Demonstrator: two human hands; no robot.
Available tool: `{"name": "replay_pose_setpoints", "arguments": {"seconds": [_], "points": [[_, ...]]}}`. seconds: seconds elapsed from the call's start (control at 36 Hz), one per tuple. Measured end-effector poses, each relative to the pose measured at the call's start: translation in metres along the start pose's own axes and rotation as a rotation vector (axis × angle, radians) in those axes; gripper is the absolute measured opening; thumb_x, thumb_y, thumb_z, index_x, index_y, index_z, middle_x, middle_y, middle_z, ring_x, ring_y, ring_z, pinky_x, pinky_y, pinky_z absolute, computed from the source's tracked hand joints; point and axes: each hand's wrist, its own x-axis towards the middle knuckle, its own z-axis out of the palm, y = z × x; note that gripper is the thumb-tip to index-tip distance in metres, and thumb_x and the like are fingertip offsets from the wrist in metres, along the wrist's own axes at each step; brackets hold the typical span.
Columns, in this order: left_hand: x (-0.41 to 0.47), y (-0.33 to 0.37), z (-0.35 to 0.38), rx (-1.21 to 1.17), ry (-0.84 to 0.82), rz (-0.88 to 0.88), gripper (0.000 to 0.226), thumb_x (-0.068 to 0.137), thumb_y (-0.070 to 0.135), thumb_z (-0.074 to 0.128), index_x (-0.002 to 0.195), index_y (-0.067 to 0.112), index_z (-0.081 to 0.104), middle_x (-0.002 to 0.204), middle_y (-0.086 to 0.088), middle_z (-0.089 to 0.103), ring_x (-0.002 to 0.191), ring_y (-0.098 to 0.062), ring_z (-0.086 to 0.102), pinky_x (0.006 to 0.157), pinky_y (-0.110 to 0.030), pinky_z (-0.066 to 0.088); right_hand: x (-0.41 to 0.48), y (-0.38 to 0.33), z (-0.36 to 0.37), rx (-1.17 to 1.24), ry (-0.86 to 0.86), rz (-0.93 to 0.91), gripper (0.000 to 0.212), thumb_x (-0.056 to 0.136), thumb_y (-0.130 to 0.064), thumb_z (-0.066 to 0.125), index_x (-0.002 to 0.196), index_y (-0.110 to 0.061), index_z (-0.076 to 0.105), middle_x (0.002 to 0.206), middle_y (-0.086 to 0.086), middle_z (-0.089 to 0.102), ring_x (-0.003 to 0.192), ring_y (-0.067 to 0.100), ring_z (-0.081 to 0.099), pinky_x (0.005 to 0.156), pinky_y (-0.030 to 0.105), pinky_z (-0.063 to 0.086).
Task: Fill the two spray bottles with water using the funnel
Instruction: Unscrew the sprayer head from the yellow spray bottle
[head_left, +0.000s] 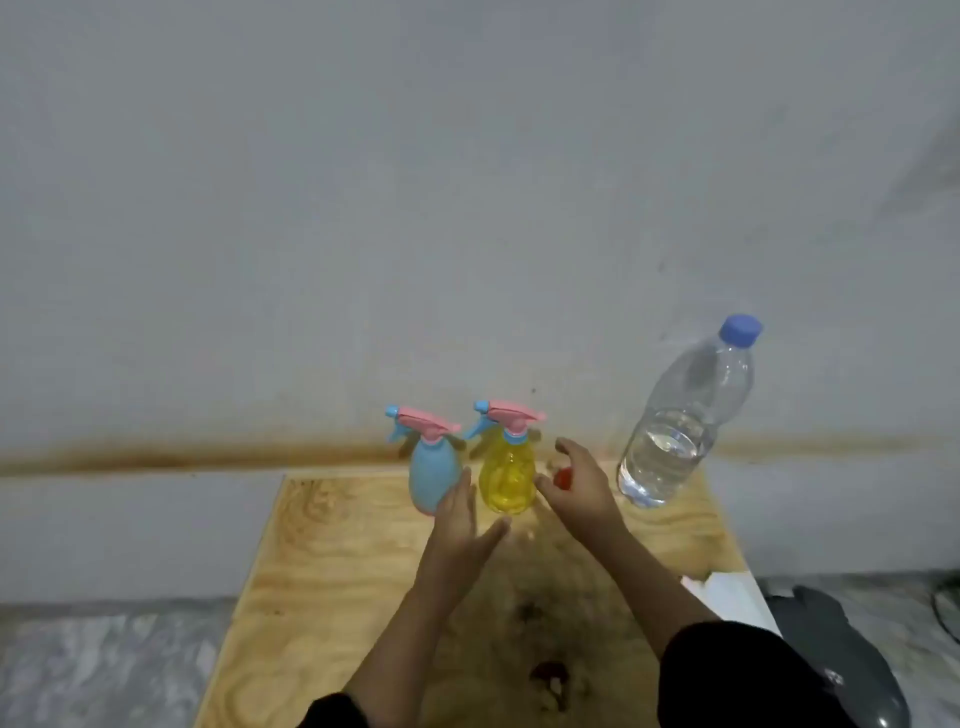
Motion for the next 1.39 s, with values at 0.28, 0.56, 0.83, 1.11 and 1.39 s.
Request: {"name": "replay_pose_setpoints", "arguments": {"seconds": [0.28, 0.56, 0.83, 1.11, 1.39], "points": [[0.065, -0.008, 0.051, -0.183, 0.164, 0.059, 0.057, 0.079, 0.031, 0.068, 0.128, 0.016, 0.043, 0.127, -0.005, 0.055, 0.115, -0.016, 0.055, 0.093, -0.032, 0.050, 0.051, 0.007, 0.036, 0.202, -0.026, -0.187, 0.044, 0.080, -0.034, 0.064, 0.118, -0.014, 0.056, 0.112, 0.006, 0.064, 0.103, 0.017, 0.060, 0.089, 0.035, 0.049], [0.070, -0.017, 0.073, -0.199, 0.235, -0.036, 0.076, 0.074, 0.032, 0.074, 0.139, 0.017, 0.036, 0.136, 0.000, 0.049, 0.125, -0.015, 0.049, 0.100, -0.035, 0.046, 0.048, 0.013, 0.040, 0.376, 0.058, -0.143, 0.030, 0.079, -0.022, 0.072, 0.107, -0.019, 0.062, 0.098, -0.005, 0.067, 0.089, 0.002, 0.062, 0.079, 0.015, 0.050], [0.024, -0.005, 0.071, -0.361, 0.159, -0.027, 0.086, 0.066, 0.023, 0.085, 0.132, 0.045, 0.035, 0.127, 0.020, 0.051, 0.119, 0.006, 0.049, 0.095, -0.018, 0.045, 0.010, 0.003, 0.022, 0.496, 0.123, -0.172, 0.026, 0.077, -0.013, 0.074, 0.102, -0.017, 0.066, 0.092, -0.007, 0.068, 0.088, 0.000, 0.062, 0.076, 0.014, 0.047], [-0.013, -0.004, 0.023, -0.211, -0.066, 0.007, 0.094, 0.061, 0.037, 0.085, 0.140, 0.031, 0.035, 0.129, 0.011, 0.054, 0.118, -0.007, 0.051, 0.093, -0.024, 0.045, -0.027, -0.020, 0.004, 0.609, -0.080, -0.170, 0.032, 0.076, -0.035, 0.068, 0.096, -0.010, 0.068, 0.086, 0.003, 0.068, 0.081, 0.013, 0.062, 0.075, 0.032, 0.049], [-0.044, 0.003, -0.009, -0.217, -0.096, 0.055, 0.094, 0.059, 0.045, 0.082, 0.140, 0.030, 0.037, 0.124, 0.015, 0.057, 0.114, -0.003, 0.053, 0.089, -0.015, 0.047, -0.063, -0.039, 0.009, 0.769, -0.109, -0.088, 0.029, 0.090, -0.017, 0.058, 0.119, -0.012, 0.056, 0.111, 0.003, 0.065, 0.102, 0.005, 0.062, 0.087, 0.022, 0.050]]}}
